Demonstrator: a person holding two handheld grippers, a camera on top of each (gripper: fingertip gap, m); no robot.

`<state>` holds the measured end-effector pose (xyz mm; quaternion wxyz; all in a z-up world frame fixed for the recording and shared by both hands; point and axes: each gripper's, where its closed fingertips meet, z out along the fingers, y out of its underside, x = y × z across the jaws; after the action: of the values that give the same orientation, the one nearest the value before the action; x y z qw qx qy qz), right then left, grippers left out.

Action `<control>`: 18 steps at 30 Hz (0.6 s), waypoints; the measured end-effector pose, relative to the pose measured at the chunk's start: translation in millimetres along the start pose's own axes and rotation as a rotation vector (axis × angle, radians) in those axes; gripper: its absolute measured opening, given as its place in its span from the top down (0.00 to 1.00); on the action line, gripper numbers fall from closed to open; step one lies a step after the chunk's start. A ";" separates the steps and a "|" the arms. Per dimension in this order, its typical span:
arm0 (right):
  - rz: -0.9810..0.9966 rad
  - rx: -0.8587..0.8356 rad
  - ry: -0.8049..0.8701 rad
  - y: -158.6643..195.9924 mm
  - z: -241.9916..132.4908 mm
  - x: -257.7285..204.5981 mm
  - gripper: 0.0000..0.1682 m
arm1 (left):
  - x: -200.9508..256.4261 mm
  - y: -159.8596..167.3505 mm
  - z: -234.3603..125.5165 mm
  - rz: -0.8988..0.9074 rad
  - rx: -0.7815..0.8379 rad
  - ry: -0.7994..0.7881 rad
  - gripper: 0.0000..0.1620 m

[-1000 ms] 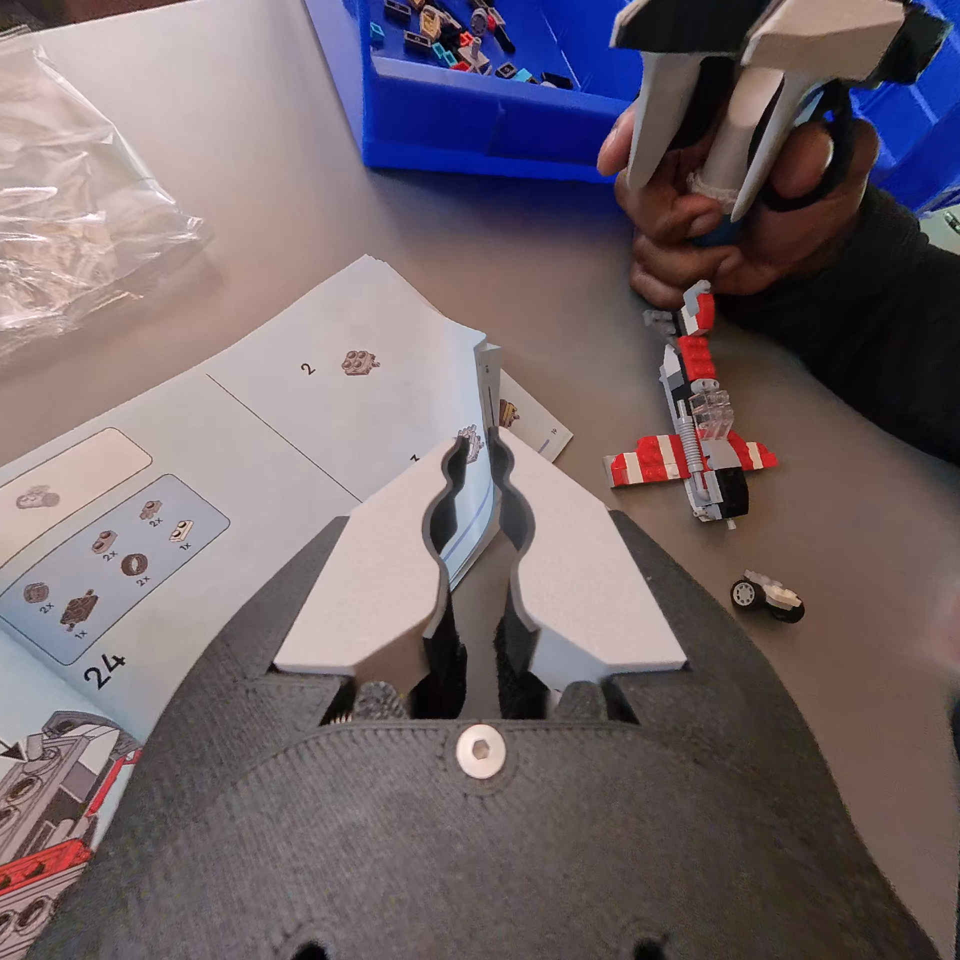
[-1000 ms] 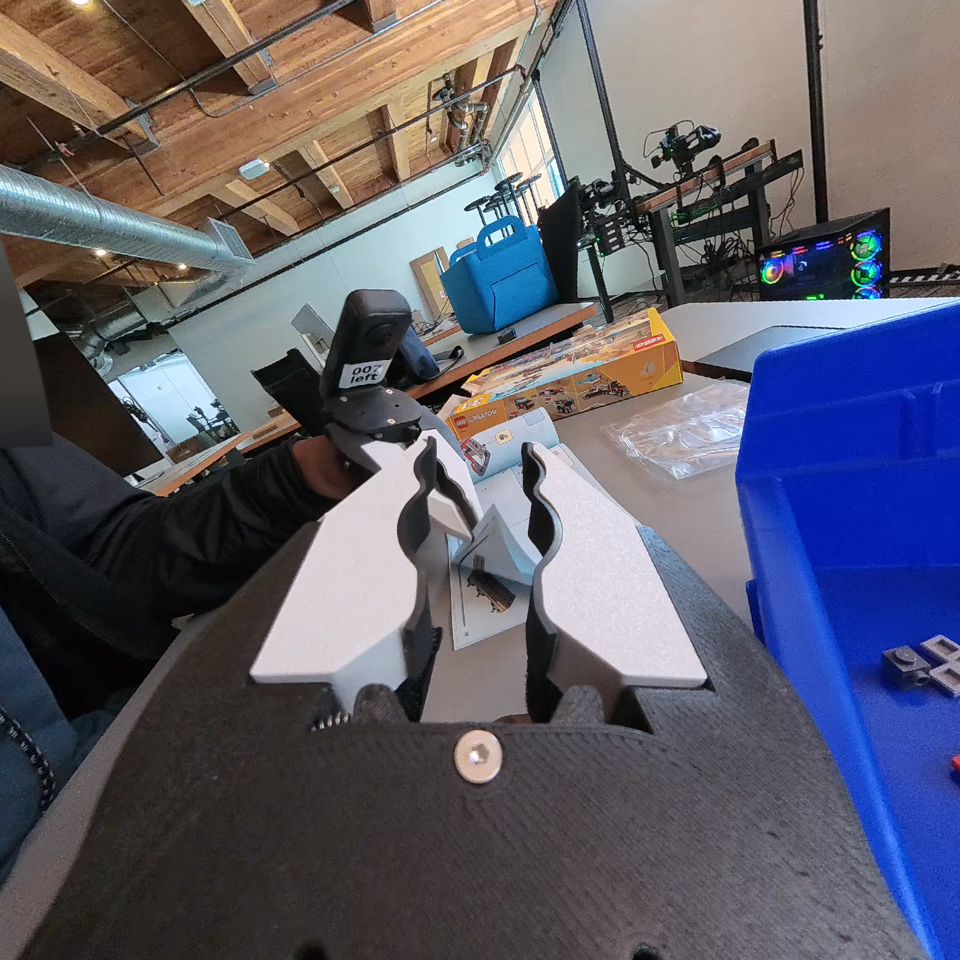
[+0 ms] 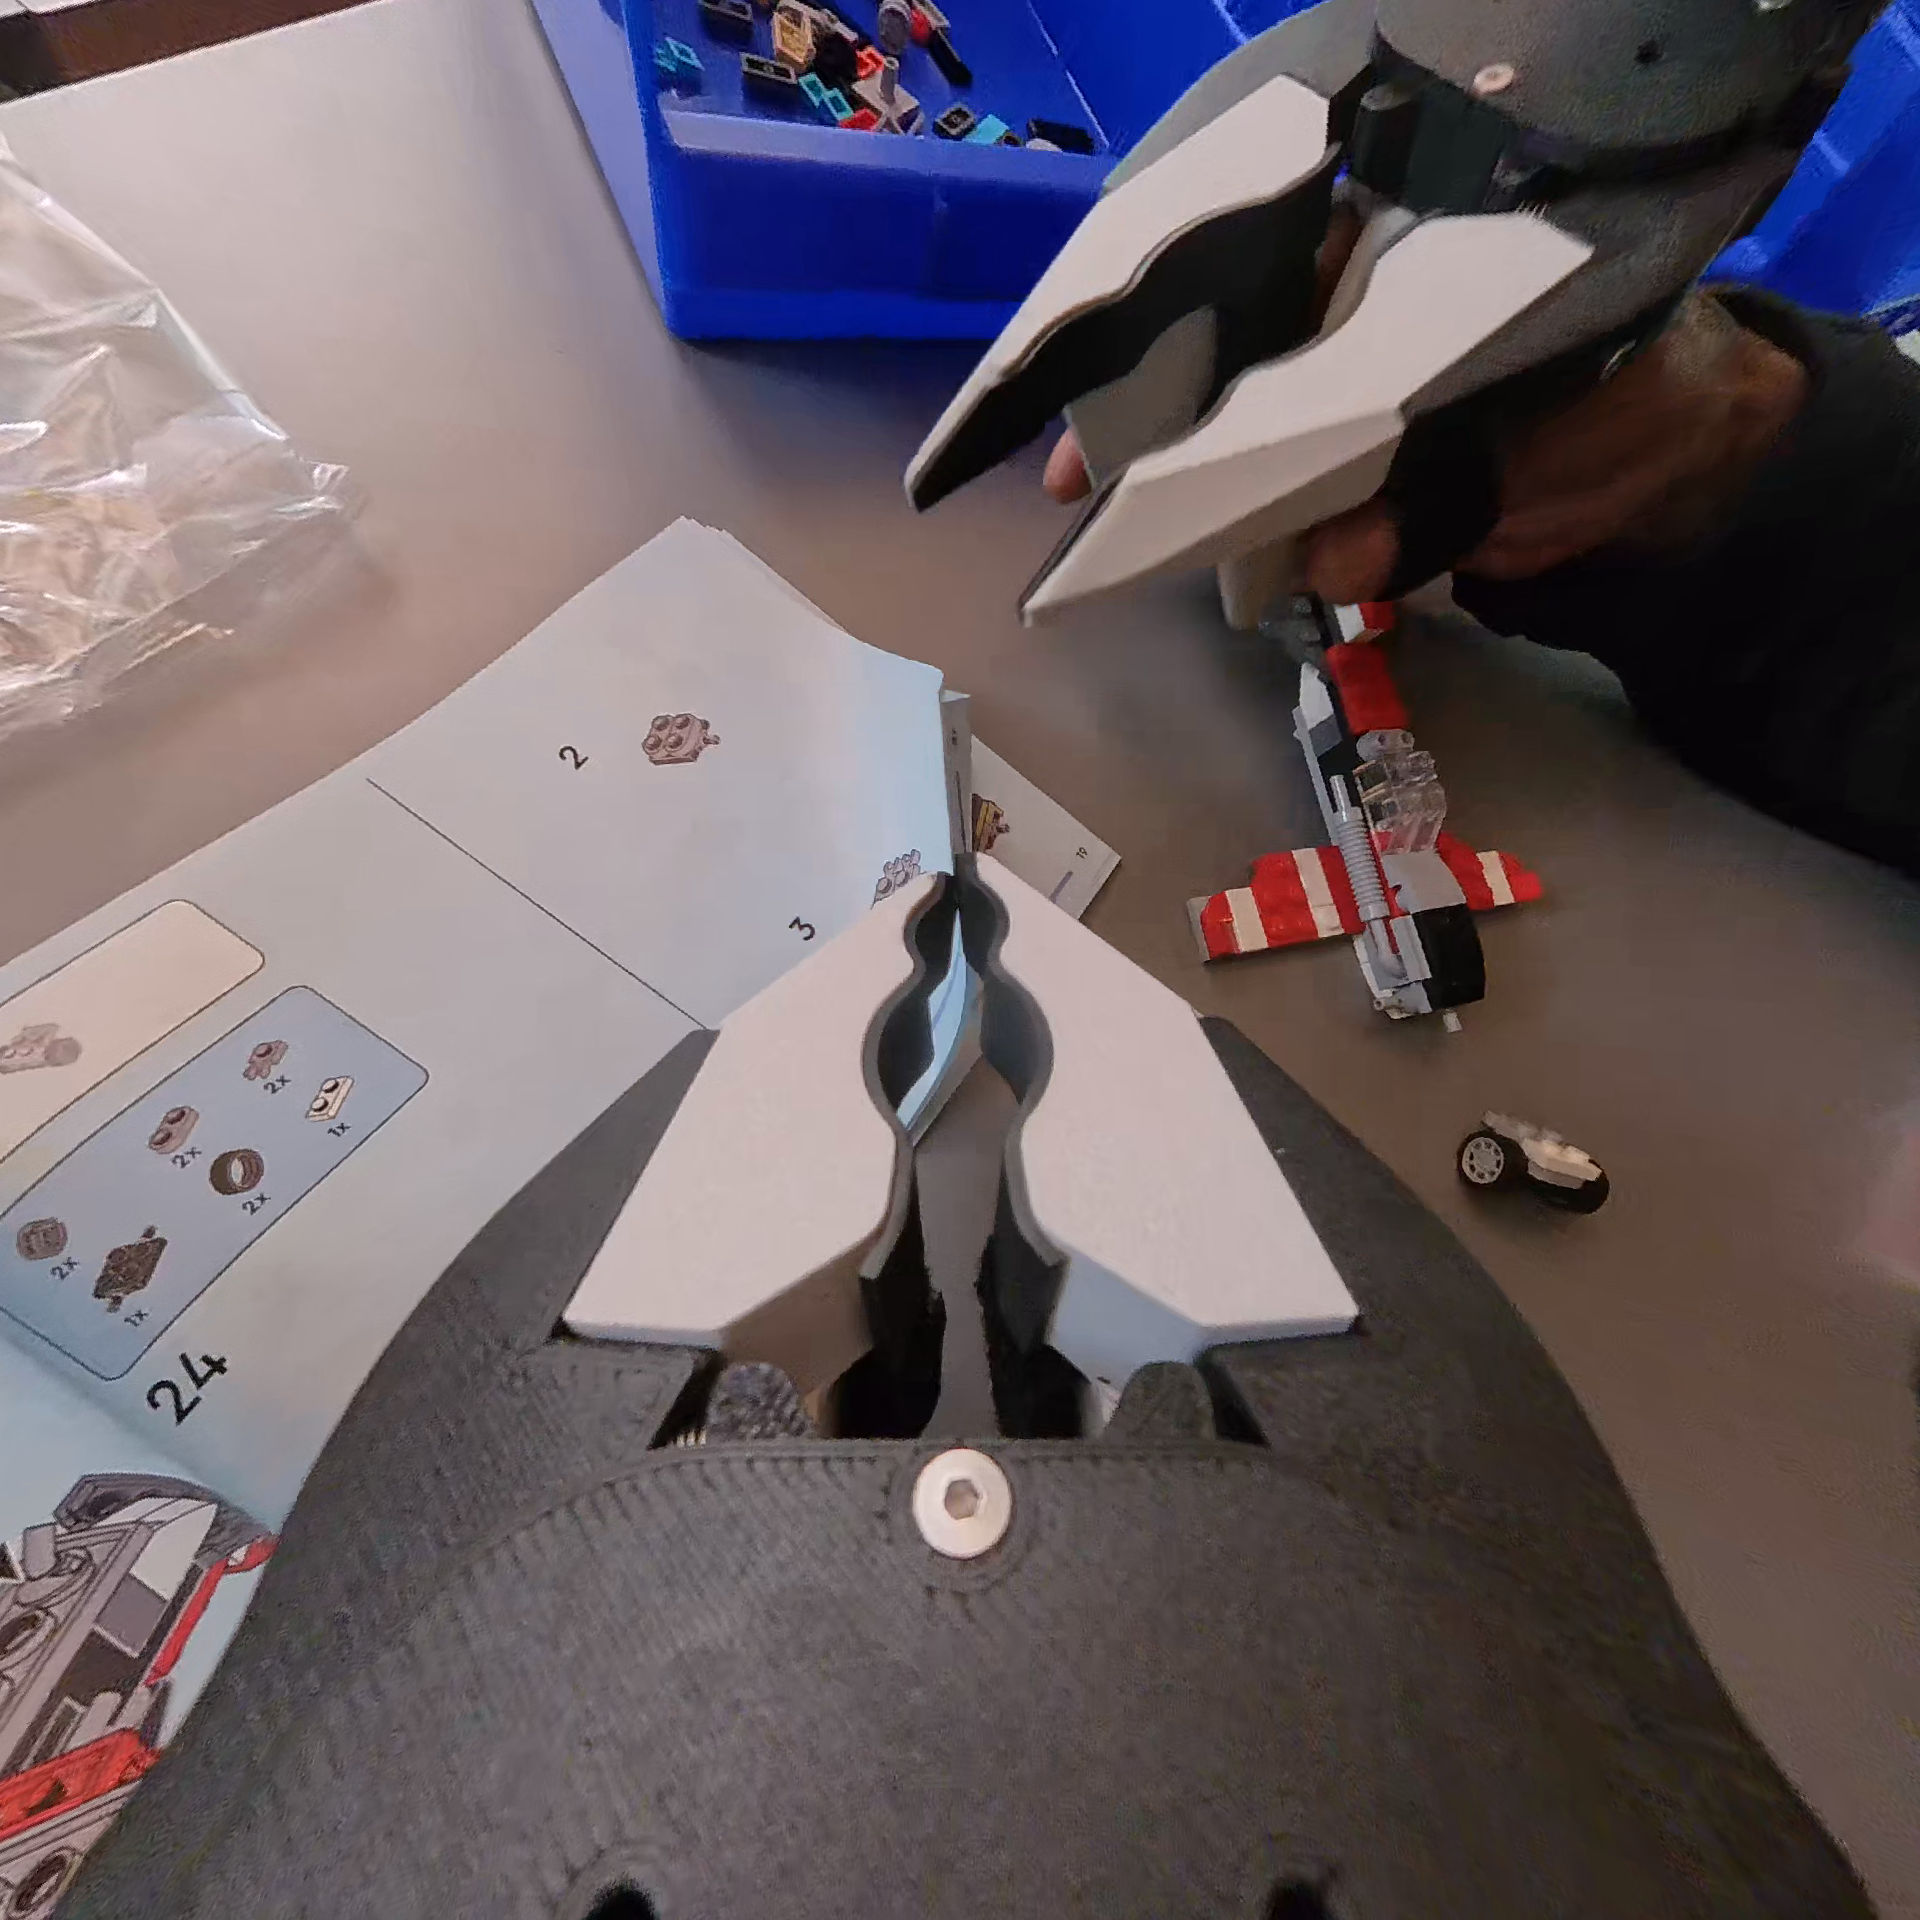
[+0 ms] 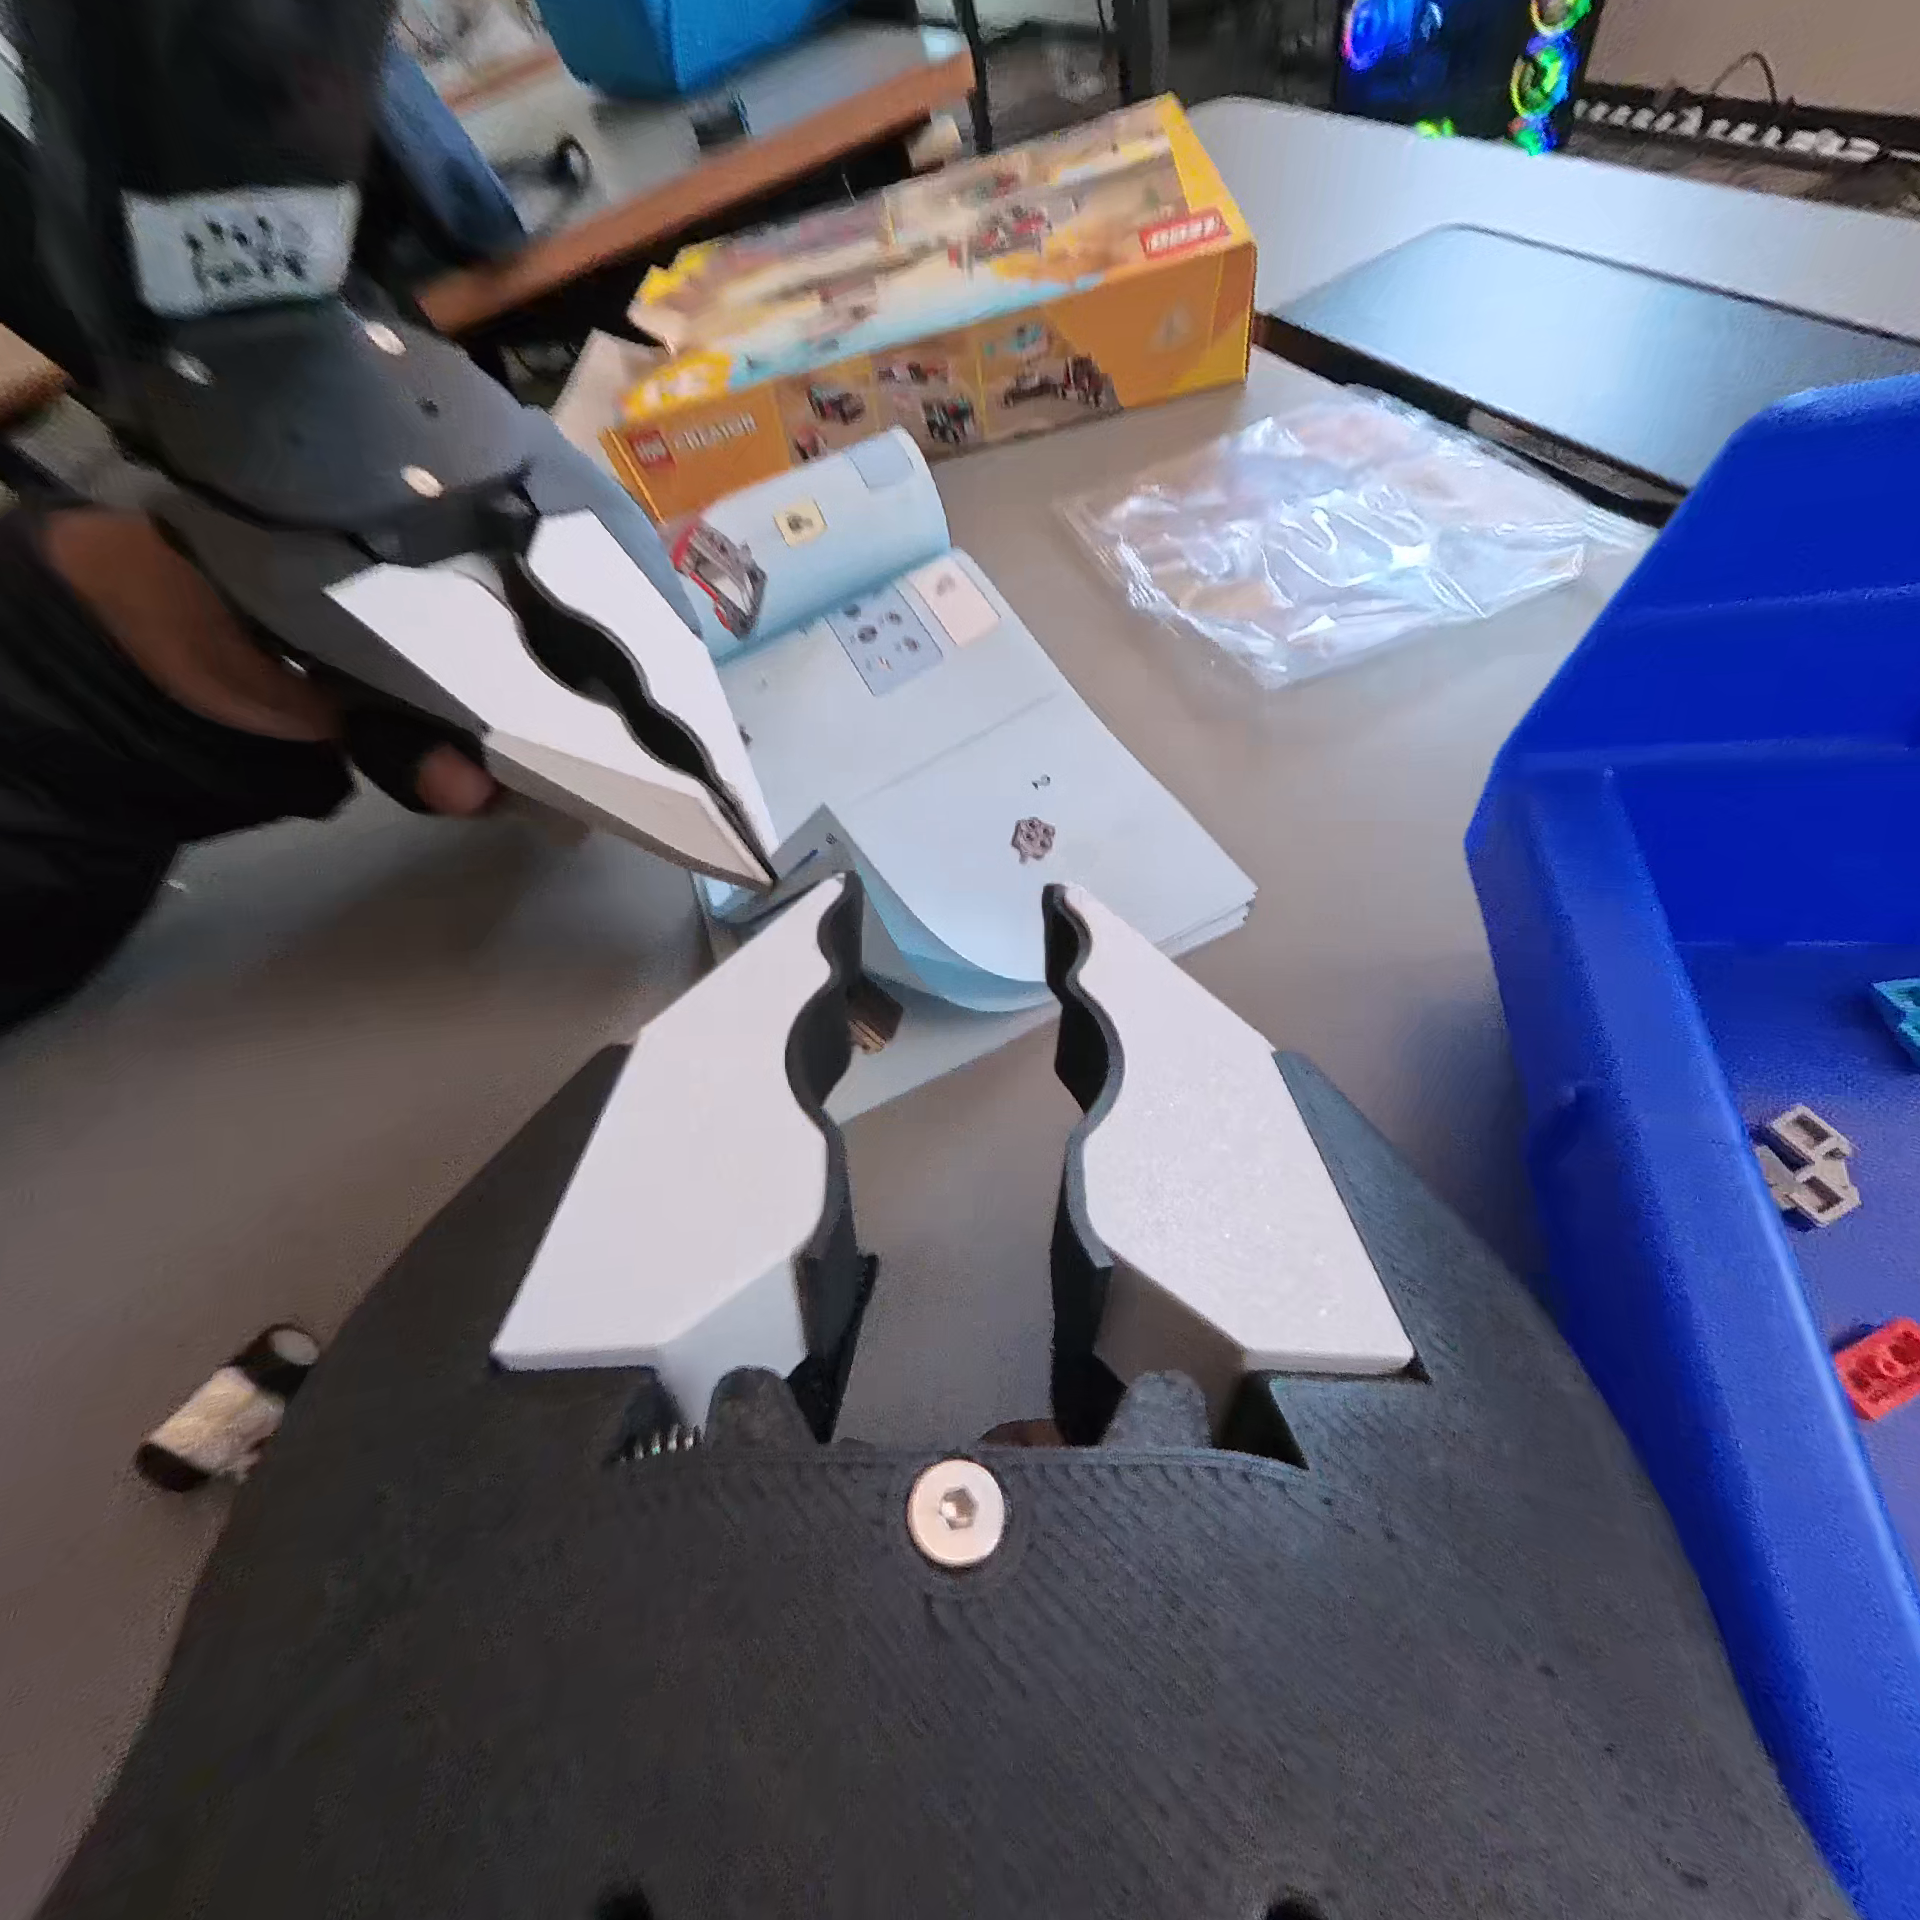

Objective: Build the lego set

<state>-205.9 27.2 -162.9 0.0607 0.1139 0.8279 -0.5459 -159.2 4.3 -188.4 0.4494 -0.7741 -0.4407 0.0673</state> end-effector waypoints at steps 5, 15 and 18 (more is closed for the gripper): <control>-0.035 -0.076 0.070 10.3 7.4 4.1 0.79 | 1.5 -1.2 -0.8 -0.001 0.006 0.007 1.00; -0.081 -0.149 0.117 20.1 13.2 5.2 0.80 | 3.3 1.0 -0.2 0.001 -0.007 0.015 0.98; -0.086 -0.152 0.110 20.7 13.4 3.7 0.80 | 3.0 2.5 -0.3 0.001 -0.014 0.012 0.96</control>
<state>-204.5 23.2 -187.5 0.0003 0.1030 0.8731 -0.4765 -155.7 5.9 -189.2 0.4464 -0.7780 -0.4380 0.0596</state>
